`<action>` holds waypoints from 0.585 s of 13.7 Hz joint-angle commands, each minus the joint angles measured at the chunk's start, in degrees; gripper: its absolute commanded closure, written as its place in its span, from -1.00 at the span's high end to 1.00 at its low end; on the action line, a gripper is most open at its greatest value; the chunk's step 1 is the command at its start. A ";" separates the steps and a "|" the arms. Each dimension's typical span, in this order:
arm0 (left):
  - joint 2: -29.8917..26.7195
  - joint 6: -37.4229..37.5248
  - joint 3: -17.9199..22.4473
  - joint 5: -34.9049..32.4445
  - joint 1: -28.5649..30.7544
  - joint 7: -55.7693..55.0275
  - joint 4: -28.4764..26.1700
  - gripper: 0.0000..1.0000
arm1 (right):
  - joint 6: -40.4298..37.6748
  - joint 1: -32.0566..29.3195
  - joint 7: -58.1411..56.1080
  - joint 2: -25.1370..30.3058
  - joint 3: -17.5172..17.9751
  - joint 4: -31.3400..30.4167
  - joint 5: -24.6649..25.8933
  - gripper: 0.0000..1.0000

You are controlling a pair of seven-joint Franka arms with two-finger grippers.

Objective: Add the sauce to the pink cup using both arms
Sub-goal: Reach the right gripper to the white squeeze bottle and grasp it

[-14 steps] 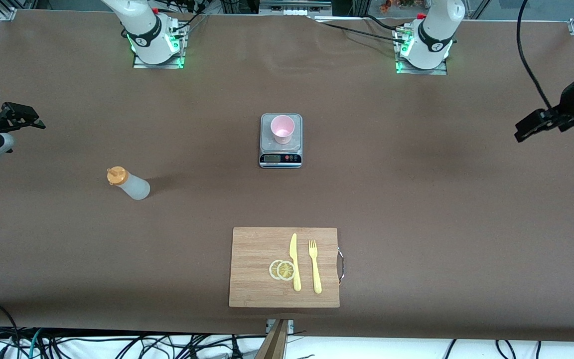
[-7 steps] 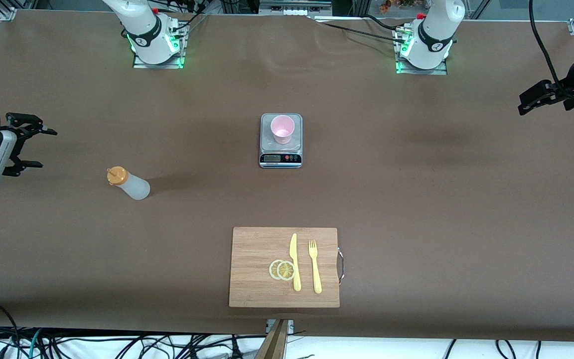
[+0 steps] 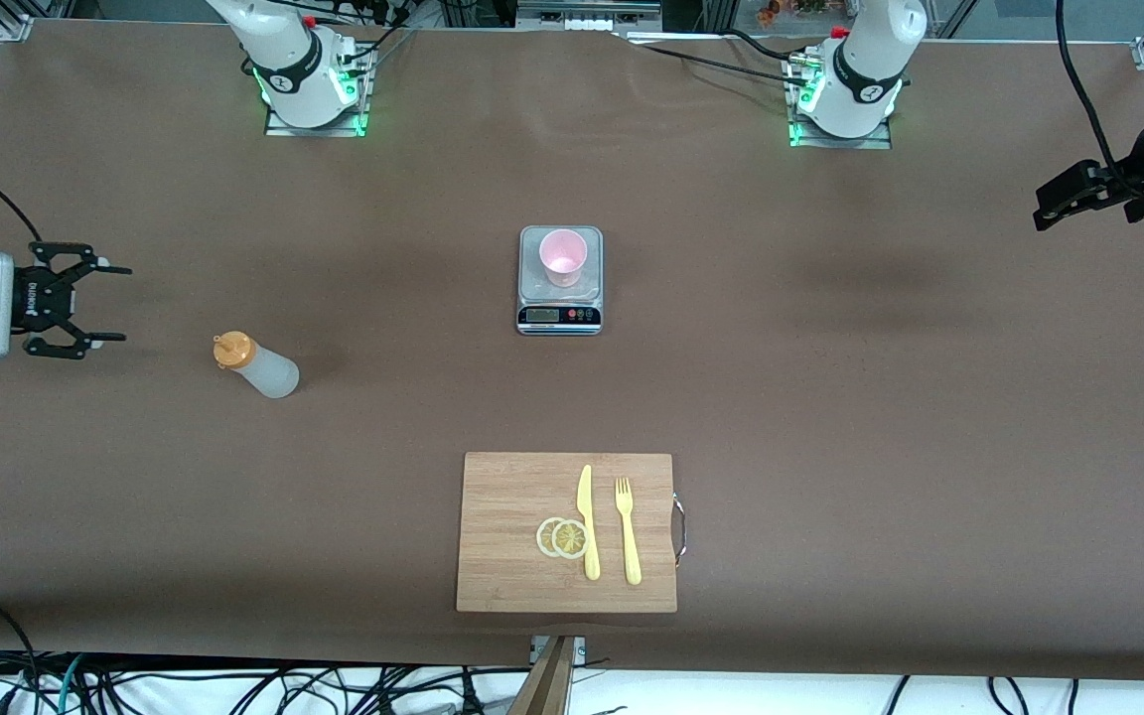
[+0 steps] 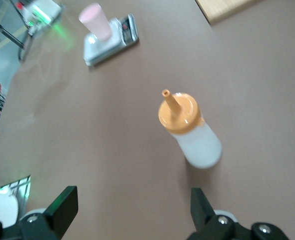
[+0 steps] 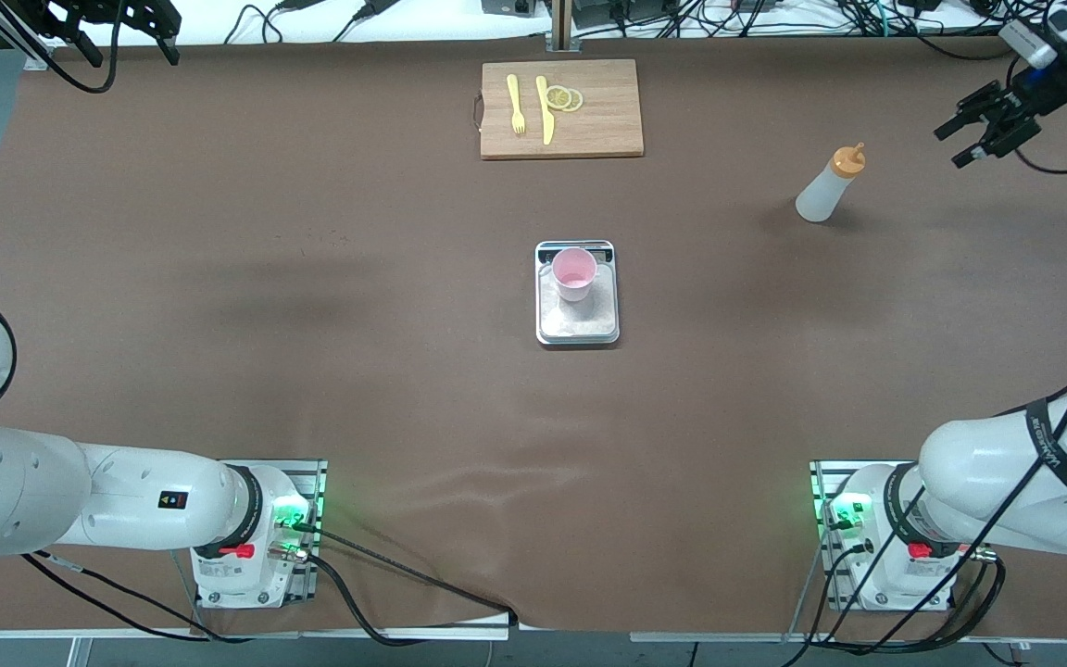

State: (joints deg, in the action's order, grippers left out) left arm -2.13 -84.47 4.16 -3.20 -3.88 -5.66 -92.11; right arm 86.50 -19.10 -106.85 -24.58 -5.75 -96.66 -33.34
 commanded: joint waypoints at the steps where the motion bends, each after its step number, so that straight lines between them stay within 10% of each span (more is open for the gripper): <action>1: 1.78 0.18 0.68 2.14 -0.60 1.18 2.29 1.00 | 0.51 -1.38 -10.62 -3.17 0.57 -1.69 -6.71 1.00; 8: 1.95 -0.35 0.77 3.11 -0.16 0.74 1.84 1.00 | -0.18 -3.49 -28.22 -10.91 0.65 -1.60 -13.84 1.00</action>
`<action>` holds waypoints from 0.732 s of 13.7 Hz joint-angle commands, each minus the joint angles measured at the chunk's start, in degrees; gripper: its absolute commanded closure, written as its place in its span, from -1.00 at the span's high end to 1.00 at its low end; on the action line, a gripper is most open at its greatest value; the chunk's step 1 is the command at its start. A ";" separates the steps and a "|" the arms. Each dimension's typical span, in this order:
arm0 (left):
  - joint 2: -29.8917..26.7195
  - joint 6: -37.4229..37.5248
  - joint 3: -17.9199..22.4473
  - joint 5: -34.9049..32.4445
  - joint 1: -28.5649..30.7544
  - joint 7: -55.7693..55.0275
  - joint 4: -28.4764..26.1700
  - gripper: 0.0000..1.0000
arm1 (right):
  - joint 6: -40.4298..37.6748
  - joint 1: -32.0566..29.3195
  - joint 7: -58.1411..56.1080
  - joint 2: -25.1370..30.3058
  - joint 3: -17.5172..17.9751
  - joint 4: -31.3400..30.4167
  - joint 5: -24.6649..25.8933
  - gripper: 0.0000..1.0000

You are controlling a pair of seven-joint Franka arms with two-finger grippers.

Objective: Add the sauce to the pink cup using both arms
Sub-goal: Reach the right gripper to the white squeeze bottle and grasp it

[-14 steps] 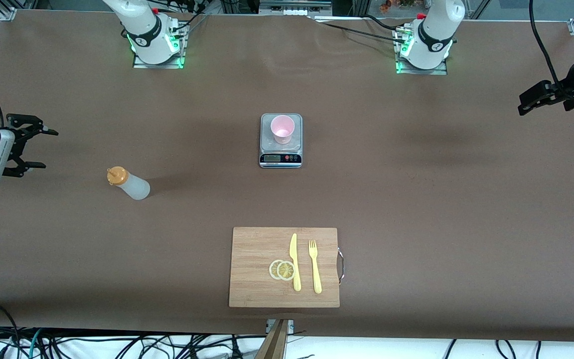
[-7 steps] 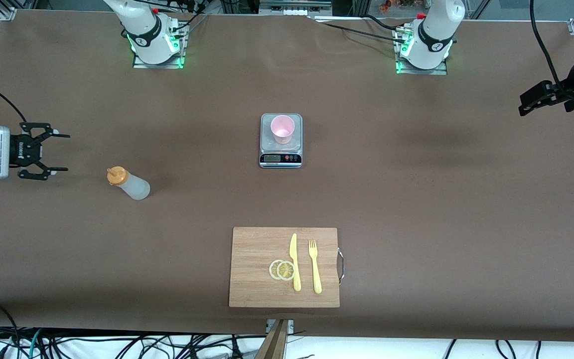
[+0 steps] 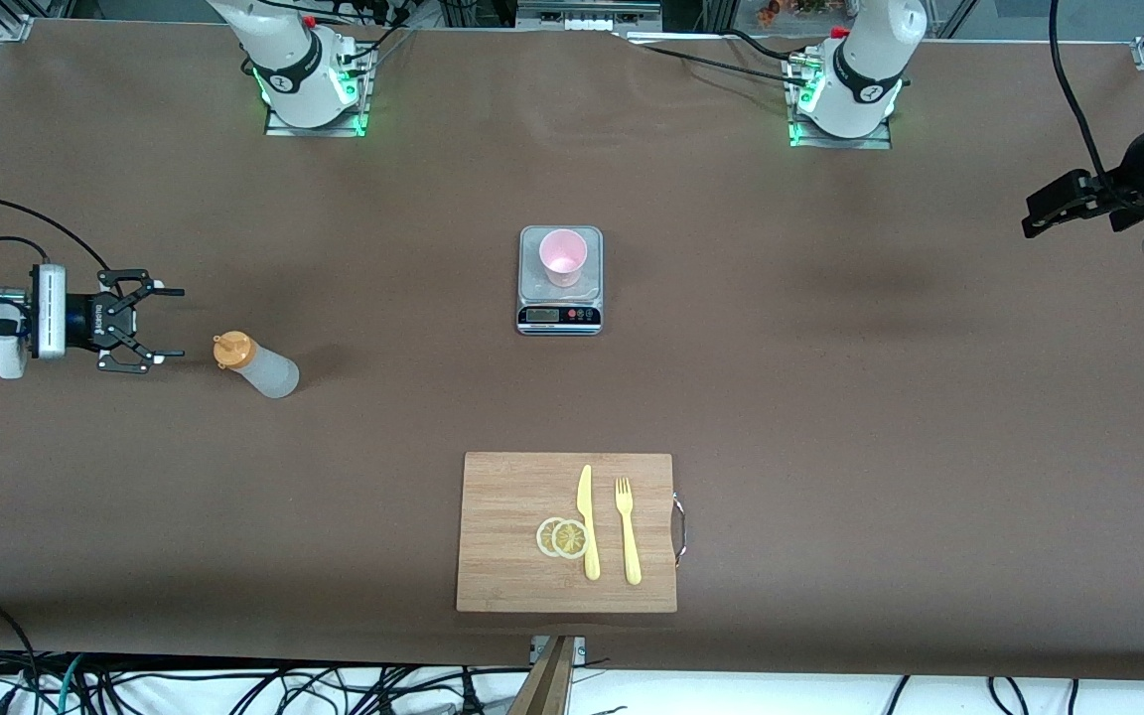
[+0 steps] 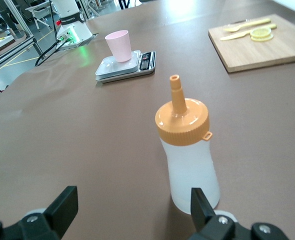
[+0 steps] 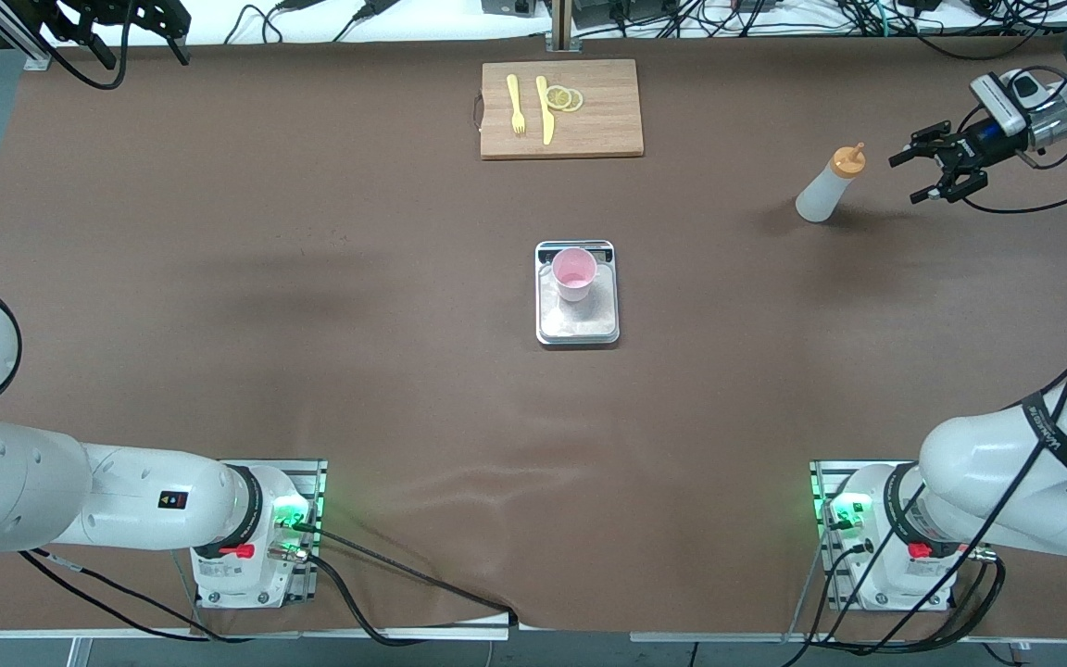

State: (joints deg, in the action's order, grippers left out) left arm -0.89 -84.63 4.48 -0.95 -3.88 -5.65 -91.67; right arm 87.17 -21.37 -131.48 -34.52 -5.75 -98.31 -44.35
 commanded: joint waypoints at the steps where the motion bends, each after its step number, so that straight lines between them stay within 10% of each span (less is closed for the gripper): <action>1: 0.72 -0.18 0.45 0.87 -0.16 0.73 1.41 1.00 | -1.03 -1.31 -5.00 -1.86 0.66 0.05 -4.32 1.00; 10: 1.42 -2.47 0.62 1.39 0.10 1.52 0.88 1.00 | -2.70 -0.52 -8.35 -6.96 1.71 0.66 -9.52 1.00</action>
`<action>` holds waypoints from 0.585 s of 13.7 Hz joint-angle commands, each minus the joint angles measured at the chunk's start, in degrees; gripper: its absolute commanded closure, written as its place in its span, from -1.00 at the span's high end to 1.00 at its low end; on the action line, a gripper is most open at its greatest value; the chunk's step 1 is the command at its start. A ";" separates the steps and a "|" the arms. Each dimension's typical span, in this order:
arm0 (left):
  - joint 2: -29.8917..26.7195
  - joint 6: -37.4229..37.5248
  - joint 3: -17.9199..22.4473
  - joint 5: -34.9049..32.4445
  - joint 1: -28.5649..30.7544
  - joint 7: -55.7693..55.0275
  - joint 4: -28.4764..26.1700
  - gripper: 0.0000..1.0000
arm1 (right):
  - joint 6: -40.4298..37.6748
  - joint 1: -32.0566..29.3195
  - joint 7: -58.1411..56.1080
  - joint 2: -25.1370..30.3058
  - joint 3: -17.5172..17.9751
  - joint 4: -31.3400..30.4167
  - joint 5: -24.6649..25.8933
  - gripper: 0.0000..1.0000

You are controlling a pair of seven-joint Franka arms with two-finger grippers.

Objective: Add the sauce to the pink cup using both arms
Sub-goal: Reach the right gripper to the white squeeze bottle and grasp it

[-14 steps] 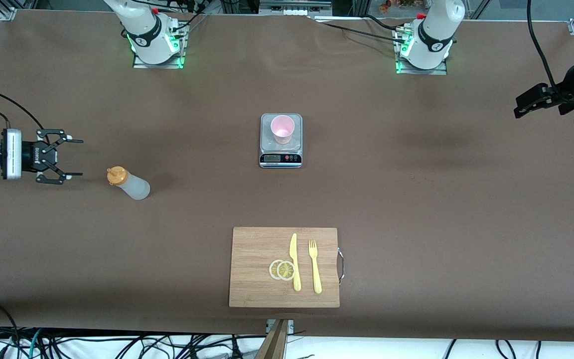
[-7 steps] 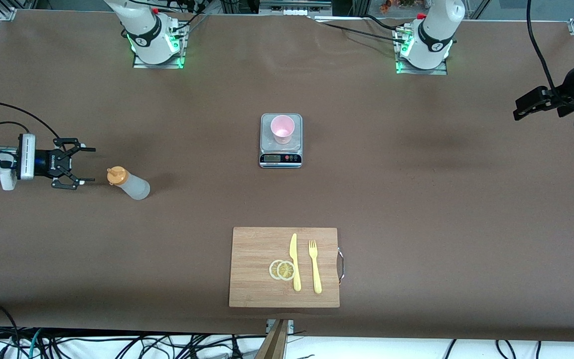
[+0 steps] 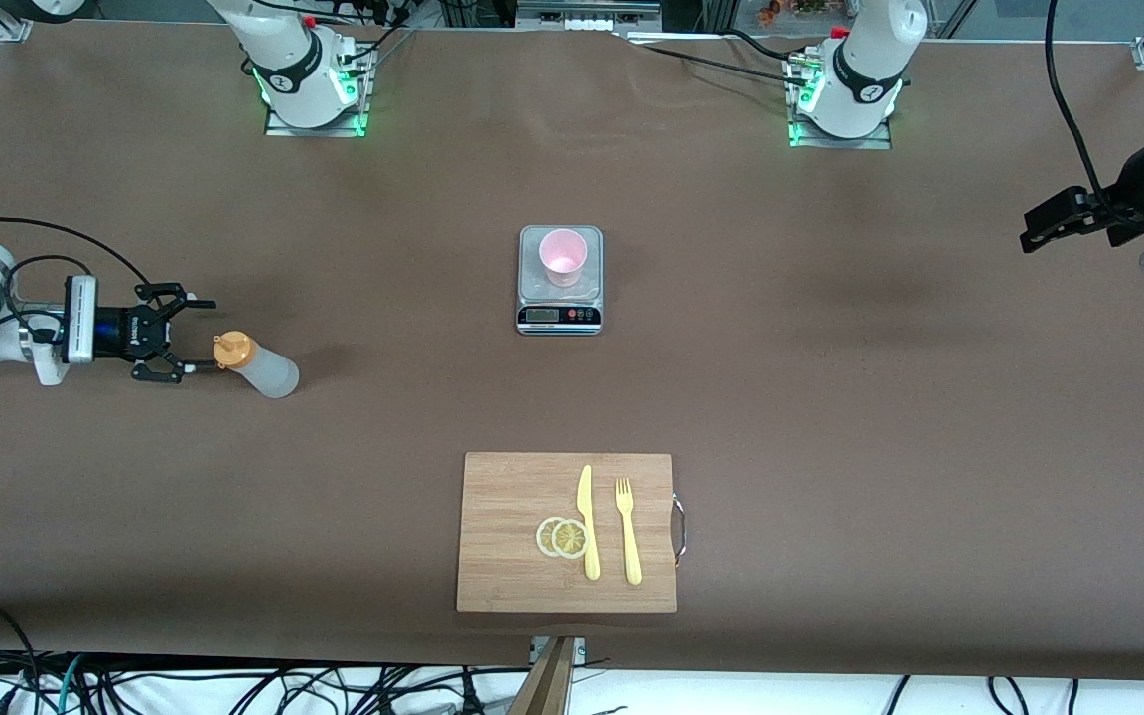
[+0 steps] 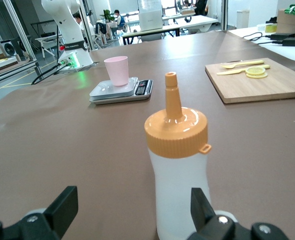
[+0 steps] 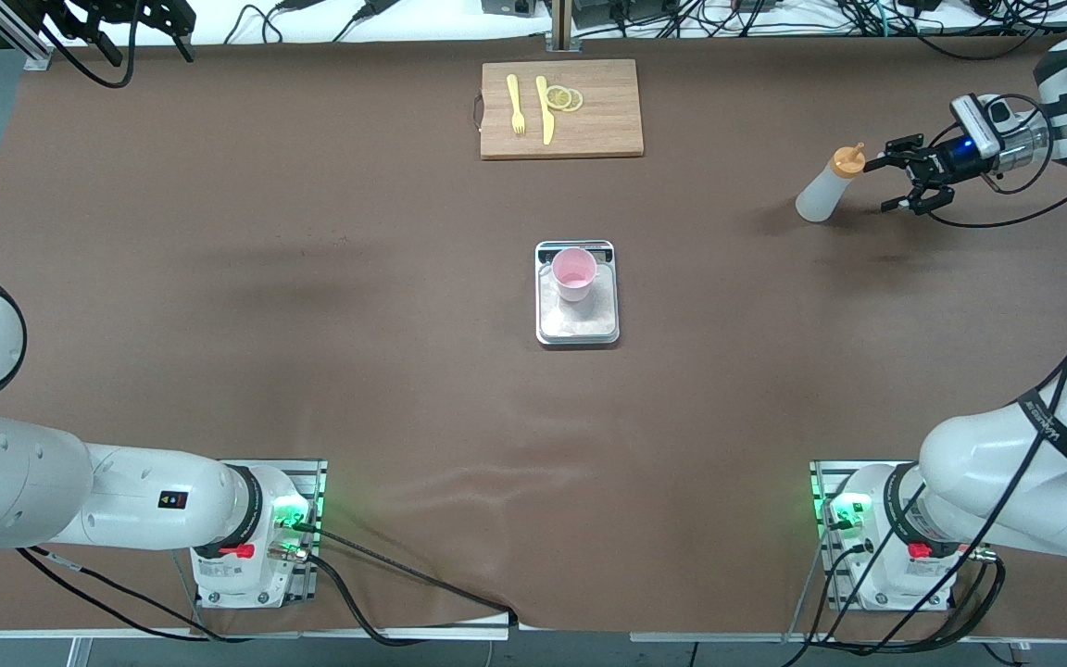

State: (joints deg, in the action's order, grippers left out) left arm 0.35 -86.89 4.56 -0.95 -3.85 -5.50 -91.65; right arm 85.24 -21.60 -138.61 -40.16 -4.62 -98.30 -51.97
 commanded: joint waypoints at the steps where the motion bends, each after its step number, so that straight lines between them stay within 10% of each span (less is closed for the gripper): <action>1: 0.18 -0.13 0.54 1.39 0.07 1.28 0.94 1.00 | -0.61 -0.37 -1.66 -1.93 1.10 1.09 -2.86 1.00; 8: 0.35 -0.04 0.62 1.39 0.24 1.28 0.85 1.00 | 0.01 -0.11 -2.28 -4.57 1.80 2.06 -6.47 1.00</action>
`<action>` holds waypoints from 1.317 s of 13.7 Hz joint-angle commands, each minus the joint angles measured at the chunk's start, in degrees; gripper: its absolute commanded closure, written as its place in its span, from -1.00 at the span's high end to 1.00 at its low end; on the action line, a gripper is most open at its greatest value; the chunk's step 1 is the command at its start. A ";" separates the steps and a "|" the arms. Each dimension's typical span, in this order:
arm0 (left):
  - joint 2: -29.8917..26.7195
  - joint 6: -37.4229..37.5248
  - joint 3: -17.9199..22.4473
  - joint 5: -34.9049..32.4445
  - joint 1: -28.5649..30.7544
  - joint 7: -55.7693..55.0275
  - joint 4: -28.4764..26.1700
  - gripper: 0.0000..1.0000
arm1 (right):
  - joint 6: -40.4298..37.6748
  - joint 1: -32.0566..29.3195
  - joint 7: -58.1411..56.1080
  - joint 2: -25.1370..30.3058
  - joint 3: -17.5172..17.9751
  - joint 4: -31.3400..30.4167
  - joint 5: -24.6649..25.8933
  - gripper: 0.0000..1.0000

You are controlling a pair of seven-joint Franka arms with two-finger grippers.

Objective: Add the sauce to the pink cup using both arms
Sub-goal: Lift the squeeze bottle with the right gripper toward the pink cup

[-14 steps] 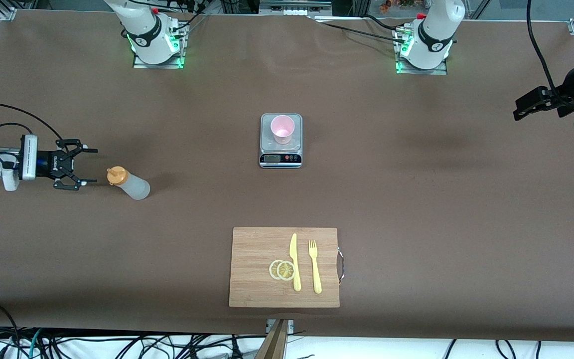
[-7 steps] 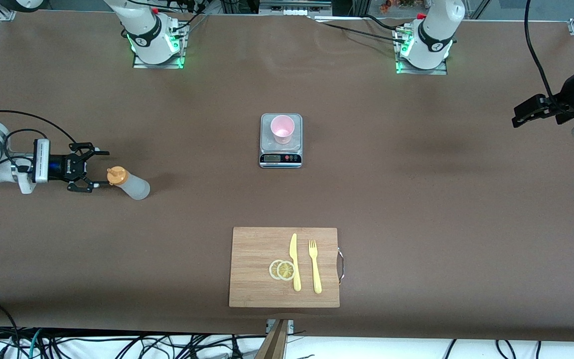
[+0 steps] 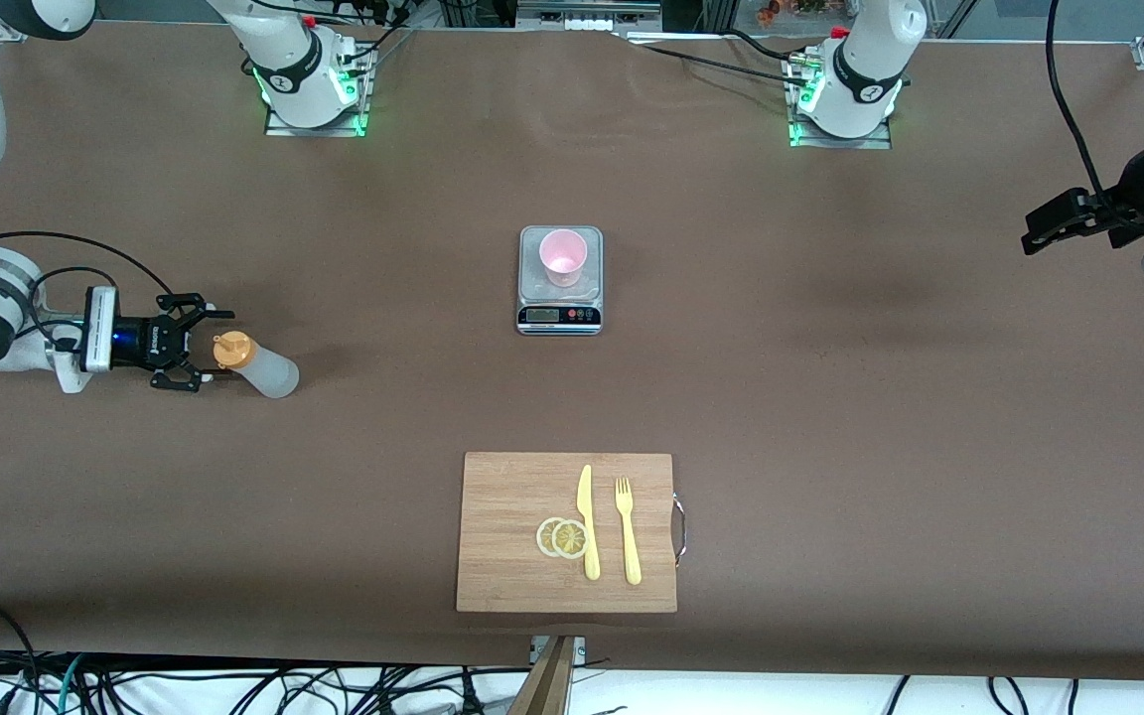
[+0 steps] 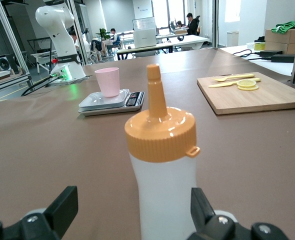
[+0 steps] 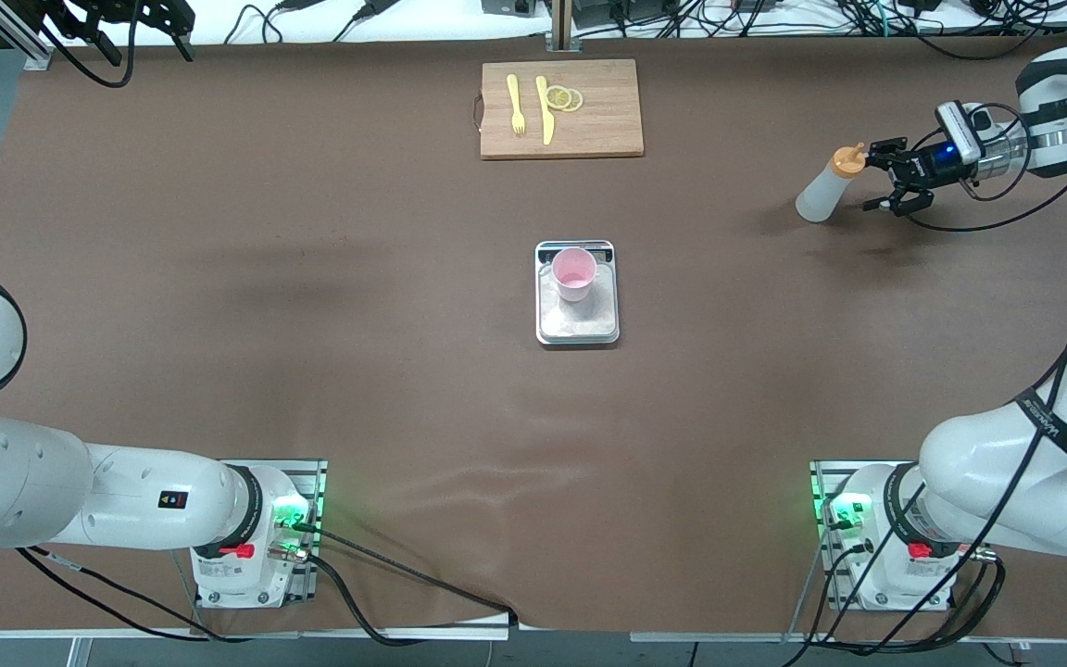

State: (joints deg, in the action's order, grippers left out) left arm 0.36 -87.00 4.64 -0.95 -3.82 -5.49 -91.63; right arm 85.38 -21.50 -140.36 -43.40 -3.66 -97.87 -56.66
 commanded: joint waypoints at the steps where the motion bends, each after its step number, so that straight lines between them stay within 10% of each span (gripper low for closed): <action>1: 0.52 -0.02 0.45 1.31 0.73 1.36 0.84 1.00 | -0.04 0.14 -0.52 -1.77 1.19 1.72 -2.57 1.00; 10: 0.70 0.16 0.37 1.30 0.92 1.36 0.84 1.00 | 0.40 3.04 -0.61 -4.50 1.46 2.25 -6.44 0.97; 12: 0.70 0.16 0.28 1.30 0.83 1.19 0.75 1.00 | -0.04 3.92 -0.53 -4.50 1.37 2.25 -6.45 0.11; 15: 0.70 0.16 0.28 1.31 0.83 1.10 0.75 1.00 | 0.23 4.36 -0.53 -4.24 1.37 3.21 -5.57 -0.65; 18: 0.70 0.25 0.19 1.39 0.74 0.66 0.75 1.00 | 0.49 6.38 0.35 -3.89 1.29 6.11 -4.26 -1.00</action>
State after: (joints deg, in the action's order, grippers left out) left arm 0.72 -87.00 4.89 -0.95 -3.27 -5.44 -91.63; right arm 86.20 -16.48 -140.52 -47.16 -2.29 -94.51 -61.89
